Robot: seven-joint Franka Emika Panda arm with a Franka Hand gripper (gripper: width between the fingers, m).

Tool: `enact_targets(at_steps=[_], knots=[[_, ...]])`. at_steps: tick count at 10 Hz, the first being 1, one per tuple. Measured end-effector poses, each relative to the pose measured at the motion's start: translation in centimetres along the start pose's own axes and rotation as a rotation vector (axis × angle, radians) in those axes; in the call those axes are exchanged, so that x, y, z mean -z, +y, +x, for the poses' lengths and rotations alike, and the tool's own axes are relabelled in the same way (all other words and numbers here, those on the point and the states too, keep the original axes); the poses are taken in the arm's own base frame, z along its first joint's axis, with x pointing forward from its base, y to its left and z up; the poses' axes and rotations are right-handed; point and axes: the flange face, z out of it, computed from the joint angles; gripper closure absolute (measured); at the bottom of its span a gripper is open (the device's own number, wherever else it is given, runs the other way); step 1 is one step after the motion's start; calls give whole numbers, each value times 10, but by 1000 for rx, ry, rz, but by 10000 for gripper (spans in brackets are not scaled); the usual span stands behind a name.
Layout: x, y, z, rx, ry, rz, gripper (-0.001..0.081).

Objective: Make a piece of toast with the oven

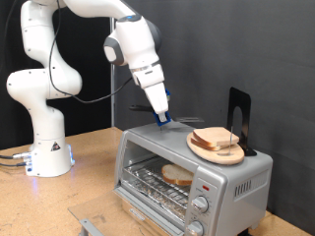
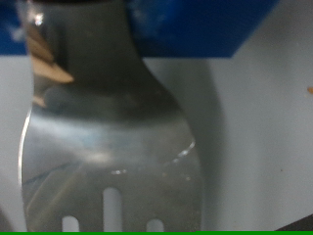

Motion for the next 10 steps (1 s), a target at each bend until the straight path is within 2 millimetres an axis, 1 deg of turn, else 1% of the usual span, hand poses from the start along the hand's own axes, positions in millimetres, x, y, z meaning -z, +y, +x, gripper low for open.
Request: enact_targets(at_steps=[3,4,5,6,7,8,9,10], knots=[[-13,-6,1,-1,-15,4,406],[-14,-6,1,-2,-16,5,362],[-15,-6,1,-3,-17,5,362],[-15,-6,1,-4,-16,6,195],[-15,-6,1,-4,-16,6,195],[-14,-6,1,-6,-9,6,41],[-12,-6,3,-6,5,7,10],[-9,-5,4,-5,24,12,10]])
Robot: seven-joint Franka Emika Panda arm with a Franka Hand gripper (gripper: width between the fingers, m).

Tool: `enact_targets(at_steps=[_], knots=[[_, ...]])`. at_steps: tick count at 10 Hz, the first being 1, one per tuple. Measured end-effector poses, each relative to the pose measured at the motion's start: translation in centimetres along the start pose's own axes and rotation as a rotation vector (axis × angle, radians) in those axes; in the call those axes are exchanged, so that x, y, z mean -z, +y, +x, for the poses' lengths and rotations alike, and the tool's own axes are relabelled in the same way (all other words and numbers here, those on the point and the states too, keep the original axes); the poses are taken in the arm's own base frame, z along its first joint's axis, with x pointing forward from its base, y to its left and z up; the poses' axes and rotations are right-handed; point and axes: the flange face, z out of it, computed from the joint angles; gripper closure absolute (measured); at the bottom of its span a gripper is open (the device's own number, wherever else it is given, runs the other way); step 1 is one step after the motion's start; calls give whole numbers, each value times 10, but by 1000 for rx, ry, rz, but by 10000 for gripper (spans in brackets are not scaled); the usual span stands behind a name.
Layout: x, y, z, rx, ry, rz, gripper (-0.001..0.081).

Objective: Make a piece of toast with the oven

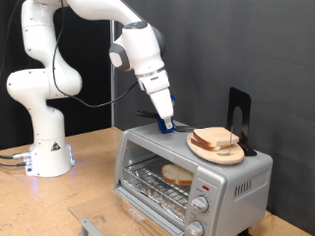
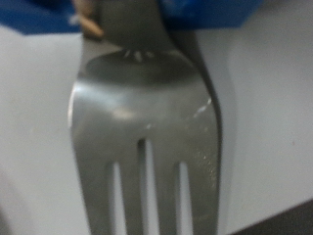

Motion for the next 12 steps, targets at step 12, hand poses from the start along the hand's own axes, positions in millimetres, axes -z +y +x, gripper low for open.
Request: enact_targets(at_steps=[12], knots=[[87,65,-57,-11,72,110,-2]])
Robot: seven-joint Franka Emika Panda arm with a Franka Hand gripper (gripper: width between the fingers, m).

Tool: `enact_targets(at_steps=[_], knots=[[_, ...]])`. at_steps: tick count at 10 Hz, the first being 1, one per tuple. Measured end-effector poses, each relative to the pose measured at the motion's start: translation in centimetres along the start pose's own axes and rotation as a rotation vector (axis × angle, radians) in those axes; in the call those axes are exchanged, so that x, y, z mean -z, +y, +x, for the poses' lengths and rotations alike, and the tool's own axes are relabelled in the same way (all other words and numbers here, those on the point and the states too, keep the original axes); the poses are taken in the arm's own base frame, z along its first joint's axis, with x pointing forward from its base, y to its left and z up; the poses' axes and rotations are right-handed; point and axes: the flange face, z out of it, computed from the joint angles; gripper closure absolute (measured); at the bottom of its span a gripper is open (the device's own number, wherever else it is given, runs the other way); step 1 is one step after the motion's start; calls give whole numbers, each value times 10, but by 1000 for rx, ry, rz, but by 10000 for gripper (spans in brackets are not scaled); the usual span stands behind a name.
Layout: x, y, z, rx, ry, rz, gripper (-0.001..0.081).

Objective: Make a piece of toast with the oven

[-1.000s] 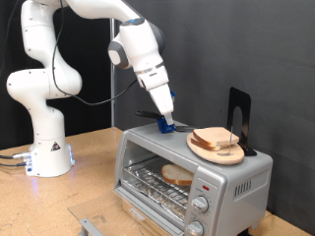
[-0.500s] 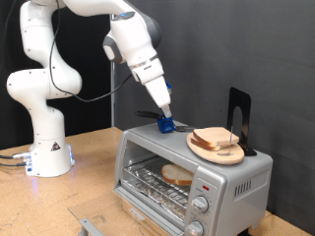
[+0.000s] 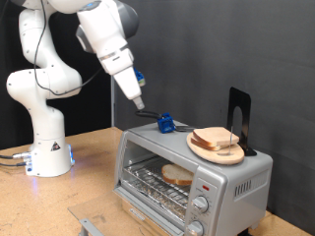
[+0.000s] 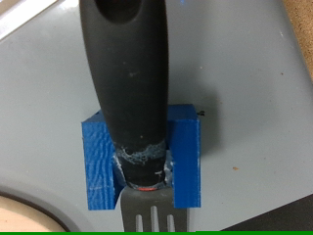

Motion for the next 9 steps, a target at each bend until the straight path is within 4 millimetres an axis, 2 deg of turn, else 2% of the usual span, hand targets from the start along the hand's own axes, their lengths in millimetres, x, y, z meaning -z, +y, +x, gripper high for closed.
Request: enact_targets(at_steps=[2,3,7,9], knots=[[-1,0,0,12,4,8,-2],[2,7,-4,21,9,23,-2],[35,65,-36,-37,65,44,-2],[49,91,-54,-44,35,37,-2]])
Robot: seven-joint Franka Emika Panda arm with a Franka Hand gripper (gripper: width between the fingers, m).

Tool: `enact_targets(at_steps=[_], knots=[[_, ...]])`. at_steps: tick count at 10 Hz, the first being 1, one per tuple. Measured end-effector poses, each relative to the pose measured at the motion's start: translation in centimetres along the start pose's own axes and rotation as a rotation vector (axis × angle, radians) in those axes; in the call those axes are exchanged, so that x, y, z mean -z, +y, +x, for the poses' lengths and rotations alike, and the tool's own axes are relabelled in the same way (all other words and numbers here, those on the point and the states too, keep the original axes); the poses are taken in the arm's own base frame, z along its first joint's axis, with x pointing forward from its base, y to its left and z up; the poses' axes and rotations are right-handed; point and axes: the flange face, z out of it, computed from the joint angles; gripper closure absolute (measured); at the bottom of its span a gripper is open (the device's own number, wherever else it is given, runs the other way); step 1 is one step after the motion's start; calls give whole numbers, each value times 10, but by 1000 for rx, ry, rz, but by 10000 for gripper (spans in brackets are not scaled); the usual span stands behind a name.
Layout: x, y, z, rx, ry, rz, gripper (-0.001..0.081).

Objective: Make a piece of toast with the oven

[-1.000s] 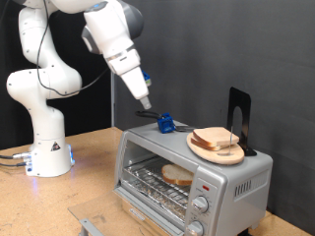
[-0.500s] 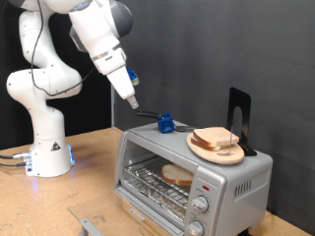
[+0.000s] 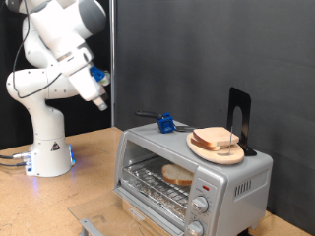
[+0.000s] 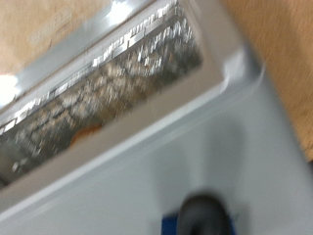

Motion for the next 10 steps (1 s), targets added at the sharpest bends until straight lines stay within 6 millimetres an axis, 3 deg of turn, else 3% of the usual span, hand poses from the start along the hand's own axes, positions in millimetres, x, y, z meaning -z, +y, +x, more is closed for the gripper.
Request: enact_targets(at_steps=[3,4,5,8,9,10], knots=[[4,6,-3,-16,18,18,-2],[7,8,-1,-107,83,51,-2],[13,15,0,-213,144,82,-2],[33,64,-13,-536,264,113,-2],[32,76,-13,-603,249,112,-2],[32,75,-12,-576,251,111,-2]])
